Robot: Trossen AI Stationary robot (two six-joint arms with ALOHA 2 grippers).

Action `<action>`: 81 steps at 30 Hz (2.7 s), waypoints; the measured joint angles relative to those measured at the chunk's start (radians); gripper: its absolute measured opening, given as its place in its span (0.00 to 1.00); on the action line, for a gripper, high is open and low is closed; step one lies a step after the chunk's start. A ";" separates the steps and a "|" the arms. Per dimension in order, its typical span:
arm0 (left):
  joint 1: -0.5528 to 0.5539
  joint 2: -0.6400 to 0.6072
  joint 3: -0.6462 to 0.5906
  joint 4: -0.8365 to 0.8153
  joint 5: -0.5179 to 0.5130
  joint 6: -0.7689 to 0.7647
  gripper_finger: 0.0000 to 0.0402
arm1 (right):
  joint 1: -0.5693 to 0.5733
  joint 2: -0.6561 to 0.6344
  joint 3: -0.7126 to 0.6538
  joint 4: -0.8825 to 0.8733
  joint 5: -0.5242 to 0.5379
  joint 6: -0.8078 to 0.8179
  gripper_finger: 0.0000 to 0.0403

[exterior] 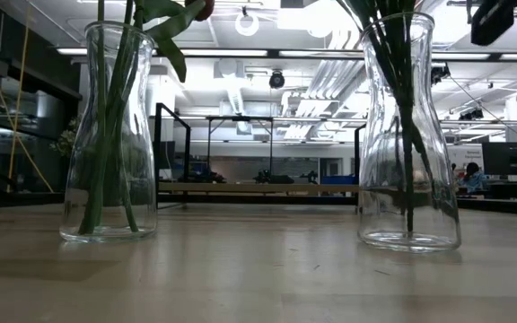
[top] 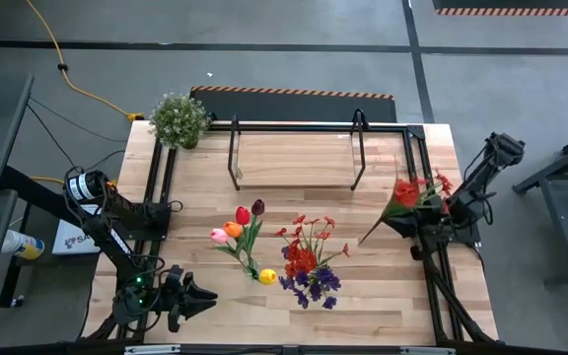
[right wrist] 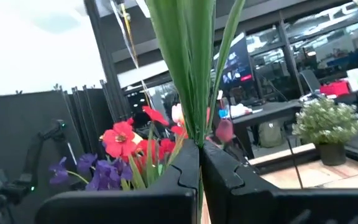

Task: Pick and place flowers into a vace then onto a shelf
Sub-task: Put the red flower into the right transparent vase

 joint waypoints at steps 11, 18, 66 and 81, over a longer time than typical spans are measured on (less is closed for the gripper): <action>0.000 0.000 0.000 0.000 0.000 -0.004 0.41 | -0.152 0.272 0.112 0.003 -0.211 0.135 0.00; 0.000 0.000 0.000 0.000 0.000 -0.003 0.41 | -0.233 0.434 0.164 0.091 -0.333 0.163 0.00; 0.000 0.000 0.000 -0.001 0.000 -0.001 0.41 | -0.278 0.792 0.167 0.349 -0.336 0.314 0.00; 0.000 0.000 0.000 -0.009 0.000 -0.001 0.41 | -0.278 0.879 0.167 0.406 -0.342 0.343 0.00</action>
